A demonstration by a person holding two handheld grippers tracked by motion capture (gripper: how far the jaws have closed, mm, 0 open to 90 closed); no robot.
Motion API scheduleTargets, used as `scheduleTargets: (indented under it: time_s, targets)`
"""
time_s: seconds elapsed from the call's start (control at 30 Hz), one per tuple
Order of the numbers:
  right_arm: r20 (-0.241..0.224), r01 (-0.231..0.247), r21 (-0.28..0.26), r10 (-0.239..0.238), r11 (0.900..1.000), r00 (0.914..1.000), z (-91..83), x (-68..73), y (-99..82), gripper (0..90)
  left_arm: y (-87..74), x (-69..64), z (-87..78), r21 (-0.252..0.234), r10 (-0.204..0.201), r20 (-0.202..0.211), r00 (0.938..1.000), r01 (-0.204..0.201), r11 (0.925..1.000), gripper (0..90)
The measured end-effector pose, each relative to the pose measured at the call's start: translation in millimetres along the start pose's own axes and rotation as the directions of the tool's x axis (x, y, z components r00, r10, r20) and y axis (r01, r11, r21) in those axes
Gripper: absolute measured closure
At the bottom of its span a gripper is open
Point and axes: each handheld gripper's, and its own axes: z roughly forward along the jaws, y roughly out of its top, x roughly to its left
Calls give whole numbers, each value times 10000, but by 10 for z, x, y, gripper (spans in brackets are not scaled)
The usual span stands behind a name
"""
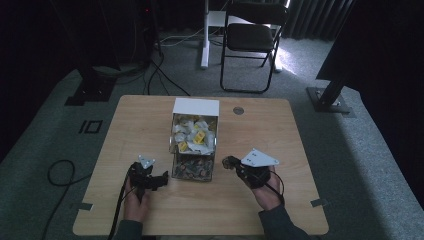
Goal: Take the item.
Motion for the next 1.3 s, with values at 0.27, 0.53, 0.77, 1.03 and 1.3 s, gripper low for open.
scheduleTargets:
  time_s: [0.27,0.53,0.77,1.03,1.3]
  targets:
    - [172,-64,9,64,10000,9998,-25,-78,-7,900,0,0,0,1,1,4,10000,-1,10000,83]
    - [310,-176,19,175,9998,9994,-42,-139,-13,900,0,0,0,-4,-4,0,10000,4,10000,83]
    - [485,-177,68,173,9998,9987,-48,-193,-26,900,0,0,0,2,-2,1,10000,2,10000,83]
    - [675,-335,89,328,9994,9972,-58,-263,-58,900,0,1,-1,16,16,0,10000,-16,10000,83]
    - [865,-457,80,448,9989,9952,-62,-333,-76,900,0,1,-1,14,15,-1,10000,-15,10000,83]
